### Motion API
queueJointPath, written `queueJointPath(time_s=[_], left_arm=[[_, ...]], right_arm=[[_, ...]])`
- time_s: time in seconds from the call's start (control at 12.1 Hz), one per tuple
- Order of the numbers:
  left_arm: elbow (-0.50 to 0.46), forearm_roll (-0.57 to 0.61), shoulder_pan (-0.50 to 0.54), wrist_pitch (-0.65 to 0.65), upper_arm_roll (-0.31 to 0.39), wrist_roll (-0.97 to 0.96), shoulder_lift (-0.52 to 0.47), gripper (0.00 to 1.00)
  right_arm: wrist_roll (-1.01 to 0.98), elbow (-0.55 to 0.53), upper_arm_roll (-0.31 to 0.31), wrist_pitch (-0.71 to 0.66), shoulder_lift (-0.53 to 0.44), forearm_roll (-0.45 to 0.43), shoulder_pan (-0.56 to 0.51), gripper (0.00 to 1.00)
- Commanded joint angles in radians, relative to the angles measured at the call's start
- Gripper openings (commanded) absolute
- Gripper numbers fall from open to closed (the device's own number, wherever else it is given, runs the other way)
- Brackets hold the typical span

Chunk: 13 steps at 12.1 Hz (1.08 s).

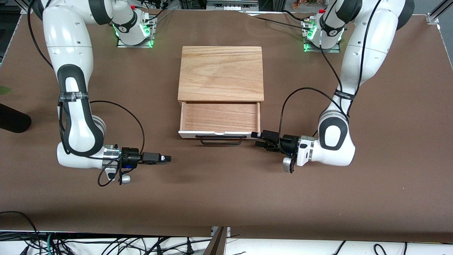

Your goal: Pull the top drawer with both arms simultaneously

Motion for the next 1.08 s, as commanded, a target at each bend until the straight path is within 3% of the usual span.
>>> queueJointPath(time_s=[0.0, 0.25, 0.5, 0.83, 1.0], left_arm=[[0.011, 0.189, 0.000, 0.001, 0.020, -0.100, -0.084, 1.00], [0.011, 0.486, 0.026, -0.001, 0.029, -0.174, -0.186, 1.00], [0.011, 0.610, 0.062, -0.054, 0.030, -0.229, -0.253, 1.00], [0.013, 0.869, 0.046, -0.082, 0.015, -0.408, -0.355, 1.00], [0.011, 0.961, 0.034, -0.122, 0.015, -0.484, -0.407, 1.00]], right_arm=[[0.099, -0.013, -0.016, 0.010, -0.068, -0.161, 0.010, 1.00], [0.264, -0.016, -0.014, -0.003, -0.148, -0.410, 0.008, 1.00], [0.397, -0.023, -0.016, -0.094, -0.225, -0.675, 0.005, 1.00], [0.392, -0.022, -0.082, -0.170, -0.262, -0.761, 0.002, 1.00], [0.391, -0.017, -0.080, -0.205, -0.292, -0.898, 0.008, 1.00]])
